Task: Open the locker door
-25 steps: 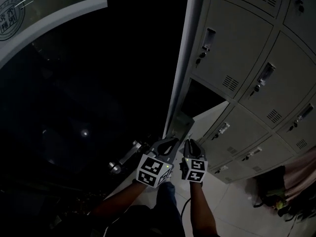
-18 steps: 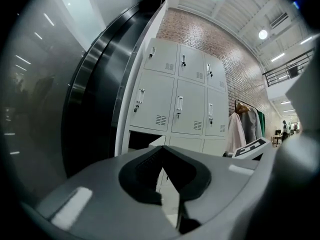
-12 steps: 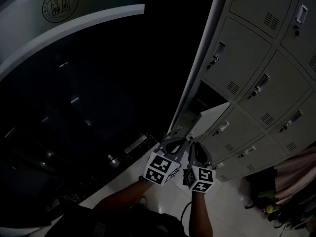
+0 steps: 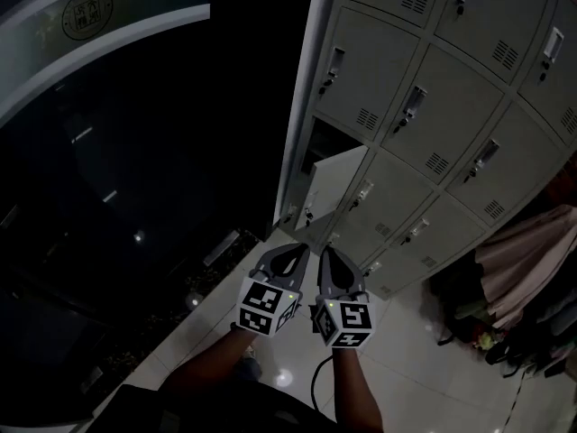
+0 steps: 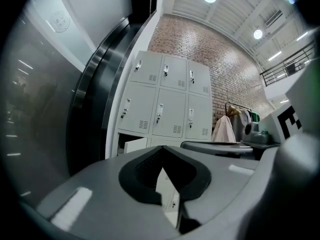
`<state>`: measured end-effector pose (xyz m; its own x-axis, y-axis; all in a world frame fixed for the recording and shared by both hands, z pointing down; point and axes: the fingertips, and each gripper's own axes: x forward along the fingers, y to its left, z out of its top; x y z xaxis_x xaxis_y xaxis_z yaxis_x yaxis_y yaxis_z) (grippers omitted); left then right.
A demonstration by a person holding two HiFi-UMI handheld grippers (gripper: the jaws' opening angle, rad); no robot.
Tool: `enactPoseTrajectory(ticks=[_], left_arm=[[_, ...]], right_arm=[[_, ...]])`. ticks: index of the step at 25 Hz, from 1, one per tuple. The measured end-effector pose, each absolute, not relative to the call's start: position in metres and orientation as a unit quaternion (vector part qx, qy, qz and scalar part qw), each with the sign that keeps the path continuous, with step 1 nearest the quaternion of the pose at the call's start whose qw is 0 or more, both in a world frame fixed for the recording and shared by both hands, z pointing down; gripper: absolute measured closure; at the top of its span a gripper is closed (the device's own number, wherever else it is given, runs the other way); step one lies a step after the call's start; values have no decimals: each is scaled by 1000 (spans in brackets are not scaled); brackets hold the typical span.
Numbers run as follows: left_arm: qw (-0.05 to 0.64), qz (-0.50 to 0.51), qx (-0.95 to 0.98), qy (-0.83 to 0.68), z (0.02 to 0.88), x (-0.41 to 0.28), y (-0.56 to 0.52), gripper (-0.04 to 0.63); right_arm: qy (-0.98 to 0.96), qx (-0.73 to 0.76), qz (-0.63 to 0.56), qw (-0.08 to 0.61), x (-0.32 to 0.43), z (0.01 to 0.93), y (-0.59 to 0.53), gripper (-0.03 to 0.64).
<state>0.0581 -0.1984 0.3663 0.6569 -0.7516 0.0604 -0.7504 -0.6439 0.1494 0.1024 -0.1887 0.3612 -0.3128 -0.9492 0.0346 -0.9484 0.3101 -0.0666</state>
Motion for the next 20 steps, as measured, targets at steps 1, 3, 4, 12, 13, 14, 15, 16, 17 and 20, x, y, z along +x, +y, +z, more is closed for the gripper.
enactPoseTrajectory(ticks=[1, 3, 4, 12, 13, 14, 15, 16, 17, 20], left_arm=[[78, -4, 907, -413, 366, 63, -186, 590], [73, -5, 908, -412, 367, 71, -160, 591], [72, -6, 909, -411, 368, 74, -146, 591], [73, 3, 911, -407, 377, 104, -48, 591], [72, 2, 911, -406, 376, 107, -38, 590], [70, 2, 911, -406, 375, 110, -30, 591], [68, 1, 911, -406, 374, 113, -23, 590], [66, 1, 912, -405, 372, 115, -16, 591], [65, 1, 912, -405, 371, 118, -10, 591], [64, 1, 911, -406, 370, 121, 4, 589]], right_arm=[[810, -585, -37, 6, 106, 361, -176, 617], [811, -583, -34, 8, 111, 361, -150, 617], [812, -583, -31, 9, 113, 361, -137, 617], [811, -585, -27, 12, 139, 357, -36, 617], [811, -584, -25, 10, 141, 358, -25, 617], [812, -584, -23, 9, 142, 359, -16, 617], [812, -584, -22, 8, 144, 359, -9, 617], [812, -584, -23, 9, 147, 358, -2, 617], [812, -584, -23, 10, 149, 358, 4, 617], [812, -583, -24, 11, 154, 358, 16, 617]])
